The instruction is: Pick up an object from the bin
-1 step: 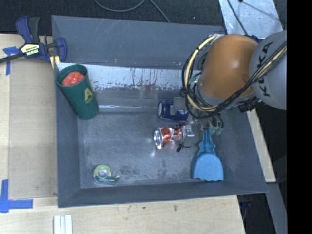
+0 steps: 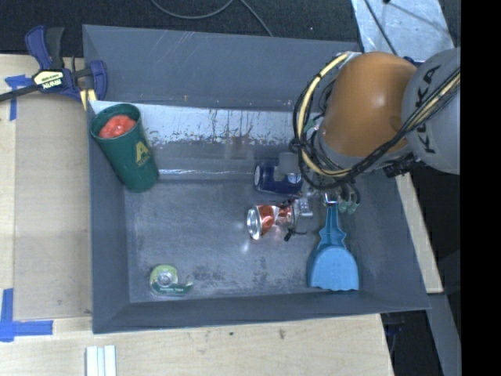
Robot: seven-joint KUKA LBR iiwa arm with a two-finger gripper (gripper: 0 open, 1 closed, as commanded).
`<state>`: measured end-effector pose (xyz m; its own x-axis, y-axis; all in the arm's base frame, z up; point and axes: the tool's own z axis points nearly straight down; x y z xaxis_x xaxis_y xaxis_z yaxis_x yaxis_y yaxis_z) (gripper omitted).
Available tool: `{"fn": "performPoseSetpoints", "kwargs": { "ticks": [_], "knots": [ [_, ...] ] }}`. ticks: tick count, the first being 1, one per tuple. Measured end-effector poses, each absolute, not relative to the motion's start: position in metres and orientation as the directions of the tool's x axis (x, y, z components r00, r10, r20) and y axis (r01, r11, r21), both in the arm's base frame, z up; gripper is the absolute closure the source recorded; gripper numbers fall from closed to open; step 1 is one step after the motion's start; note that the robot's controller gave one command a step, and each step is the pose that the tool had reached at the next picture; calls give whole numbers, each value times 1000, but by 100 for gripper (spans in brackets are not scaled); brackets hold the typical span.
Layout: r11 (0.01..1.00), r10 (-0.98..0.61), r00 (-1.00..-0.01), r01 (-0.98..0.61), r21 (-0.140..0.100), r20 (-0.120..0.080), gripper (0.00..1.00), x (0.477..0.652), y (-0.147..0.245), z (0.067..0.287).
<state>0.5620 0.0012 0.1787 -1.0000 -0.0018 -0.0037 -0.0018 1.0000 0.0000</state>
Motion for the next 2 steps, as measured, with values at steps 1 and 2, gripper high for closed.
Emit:
{"fn": "performPoseSetpoints", "kwargs": {
  "ticks": [1,2],
  "knots": [
    [998,56,-998,56,0,-7,0,570,-10,123],
    [999,38,-999,38,10,-2,0,578,-18,83]
  ]
}}
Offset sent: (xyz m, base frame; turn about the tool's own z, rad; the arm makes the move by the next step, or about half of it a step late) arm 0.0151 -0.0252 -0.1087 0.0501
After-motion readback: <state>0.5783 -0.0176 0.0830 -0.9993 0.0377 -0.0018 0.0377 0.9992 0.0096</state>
